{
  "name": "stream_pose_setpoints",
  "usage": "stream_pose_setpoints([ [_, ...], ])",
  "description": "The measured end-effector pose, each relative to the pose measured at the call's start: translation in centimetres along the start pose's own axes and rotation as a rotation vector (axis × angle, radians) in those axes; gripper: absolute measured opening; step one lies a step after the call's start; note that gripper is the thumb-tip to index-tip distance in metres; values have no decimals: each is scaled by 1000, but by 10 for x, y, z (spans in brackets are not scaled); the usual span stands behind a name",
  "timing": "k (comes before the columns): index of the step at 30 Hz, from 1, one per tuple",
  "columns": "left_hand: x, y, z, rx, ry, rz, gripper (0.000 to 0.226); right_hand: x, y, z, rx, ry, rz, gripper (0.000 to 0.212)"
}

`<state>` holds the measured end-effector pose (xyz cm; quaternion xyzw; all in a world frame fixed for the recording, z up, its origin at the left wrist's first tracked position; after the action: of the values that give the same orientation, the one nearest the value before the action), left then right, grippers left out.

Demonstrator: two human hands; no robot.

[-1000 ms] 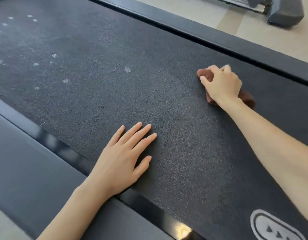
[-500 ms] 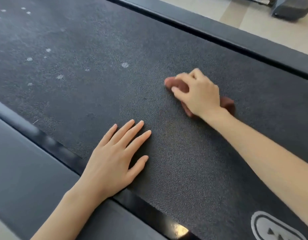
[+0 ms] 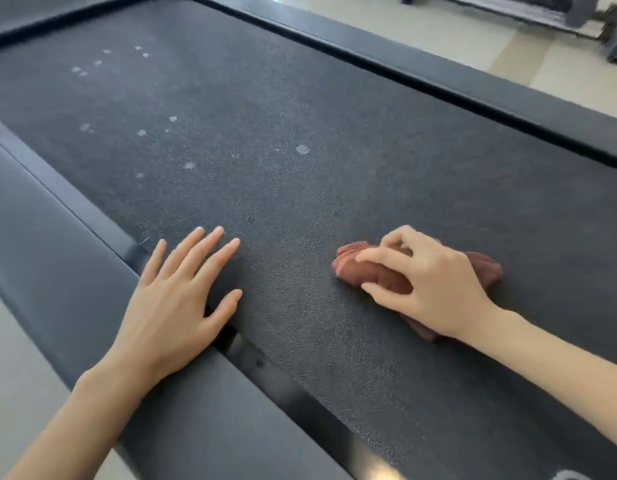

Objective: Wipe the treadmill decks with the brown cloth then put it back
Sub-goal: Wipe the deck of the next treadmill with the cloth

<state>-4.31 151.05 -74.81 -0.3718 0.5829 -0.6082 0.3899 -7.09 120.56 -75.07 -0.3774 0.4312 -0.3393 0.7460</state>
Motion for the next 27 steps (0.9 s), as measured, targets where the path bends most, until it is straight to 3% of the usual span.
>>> stream_pose_setpoints([
  [4, -21, 0, 0, -43, -219, 1, 84, 59, -6, 52, 113, 247, -75, 34],
  [7, -18, 4, 2, -52, -208, 11, 85, 101, -3, 113, 168, 442, -184, 37],
  [10, -21, 4, 3, -40, -211, 14, 84, 97, 15, 150, 163, 519, -197, 38],
  [14, -19, 5, 3, -74, -212, 44, 86, 26, 45, 144, 82, 272, -141, 36],
  [17, -20, 4, 2, -103, -212, 68, 88, -41, 55, 97, -18, -13, -65, 32],
  [20, -22, 6, 2, -108, -191, 79, 88, -66, 42, 39, -74, -187, 36, 30],
  [24, -43, 4, 3, -94, -131, 35, 76, -56, 35, 15, -134, -263, 98, 31],
  [27, -55, 3, 5, -88, -120, 13, 67, -60, 47, 57, -107, -185, 105, 33],
])
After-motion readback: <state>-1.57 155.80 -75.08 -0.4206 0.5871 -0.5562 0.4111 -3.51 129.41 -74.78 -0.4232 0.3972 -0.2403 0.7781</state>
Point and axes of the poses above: each hand's wrist, its own z-axis towards the middle knuckle, its own y-axis out of the palm, x = y × z, the point moved 1 cm from there along z, towards the middle knuckle, and after that the axes turned 9 degrees about z, right-handed, at the moved point
